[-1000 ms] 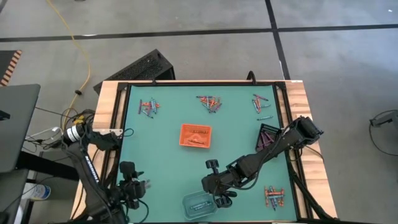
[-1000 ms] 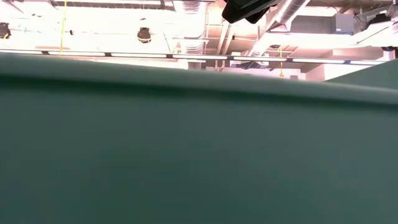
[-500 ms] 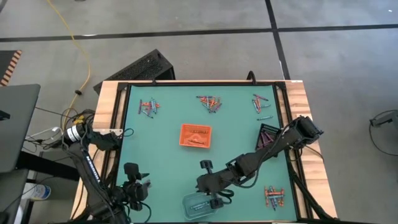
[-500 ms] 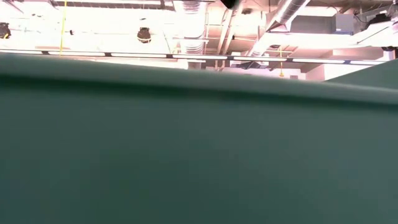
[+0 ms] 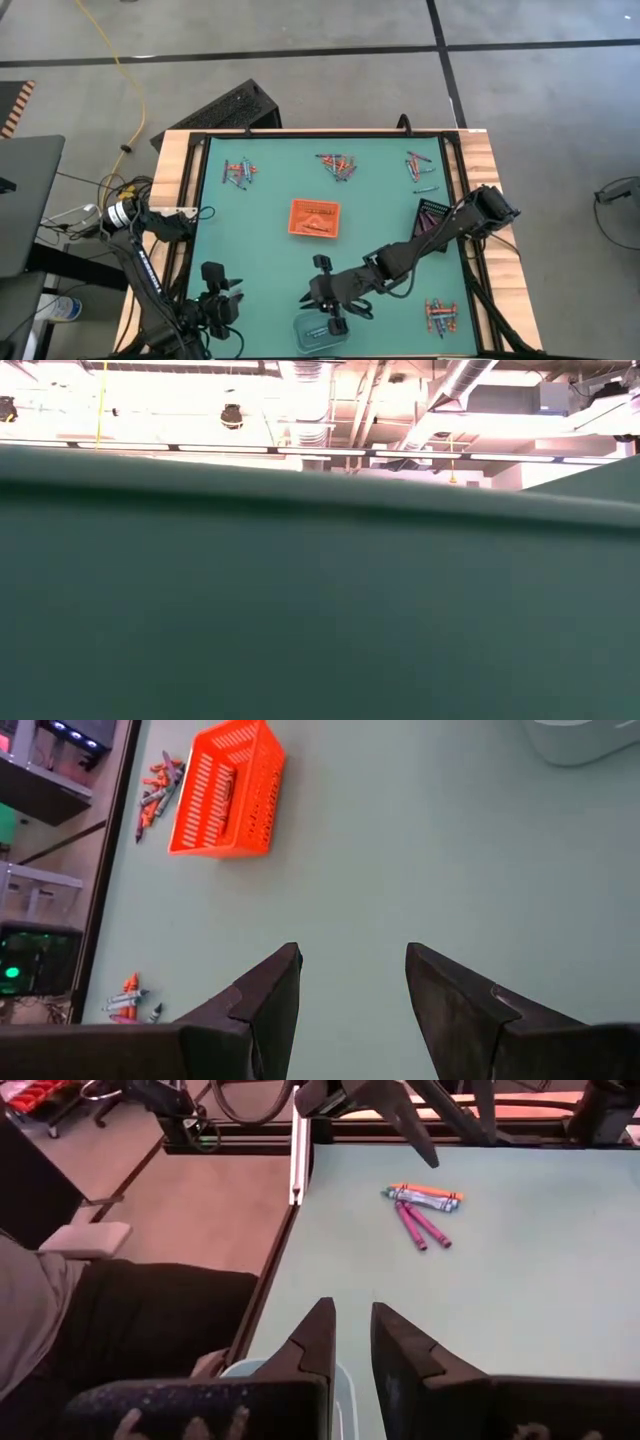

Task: Sort crayons
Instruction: Put the blue crayon into the blue bin

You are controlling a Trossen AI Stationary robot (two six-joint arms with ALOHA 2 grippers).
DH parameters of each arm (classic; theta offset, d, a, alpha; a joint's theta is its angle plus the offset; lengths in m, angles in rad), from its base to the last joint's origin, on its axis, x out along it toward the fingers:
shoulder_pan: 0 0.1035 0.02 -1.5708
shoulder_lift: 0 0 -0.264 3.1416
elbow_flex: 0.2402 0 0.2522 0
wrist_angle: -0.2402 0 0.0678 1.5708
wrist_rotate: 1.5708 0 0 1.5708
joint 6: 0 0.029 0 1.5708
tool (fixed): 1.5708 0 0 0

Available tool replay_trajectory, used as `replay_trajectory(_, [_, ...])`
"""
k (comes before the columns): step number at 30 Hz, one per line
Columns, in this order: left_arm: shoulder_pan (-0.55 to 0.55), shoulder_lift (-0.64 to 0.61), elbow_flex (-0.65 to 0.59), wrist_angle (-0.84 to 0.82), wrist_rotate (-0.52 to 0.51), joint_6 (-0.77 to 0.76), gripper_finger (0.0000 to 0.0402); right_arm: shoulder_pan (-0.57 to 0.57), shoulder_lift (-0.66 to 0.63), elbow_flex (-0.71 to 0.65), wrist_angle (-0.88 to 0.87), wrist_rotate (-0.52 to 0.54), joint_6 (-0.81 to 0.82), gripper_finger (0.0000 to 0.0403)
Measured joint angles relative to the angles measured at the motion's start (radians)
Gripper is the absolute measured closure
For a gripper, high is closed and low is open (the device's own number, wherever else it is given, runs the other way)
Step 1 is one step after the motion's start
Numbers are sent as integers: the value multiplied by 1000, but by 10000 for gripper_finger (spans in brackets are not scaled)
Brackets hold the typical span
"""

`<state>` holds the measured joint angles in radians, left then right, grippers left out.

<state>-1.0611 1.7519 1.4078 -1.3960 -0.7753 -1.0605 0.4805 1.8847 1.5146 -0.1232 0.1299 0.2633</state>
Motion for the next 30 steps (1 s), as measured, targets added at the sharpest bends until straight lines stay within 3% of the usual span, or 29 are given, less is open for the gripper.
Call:
replay_trajectory(10, [2,0,0,0,-16,9,230,-21,0,1,-159,6,-11,341])
replay_trajectory(13, [2,0,0,1,-18,9,230,-48,0,1,-323,97,-25,341])
replay_trajectory(17, [8,0,0,8,-21,9,230,-106,0,1,-499,215,4,341])
replay_trajectory(30, [62,0,-5,106,-78,136,230,-347,-128,1,-647,262,-120,341])
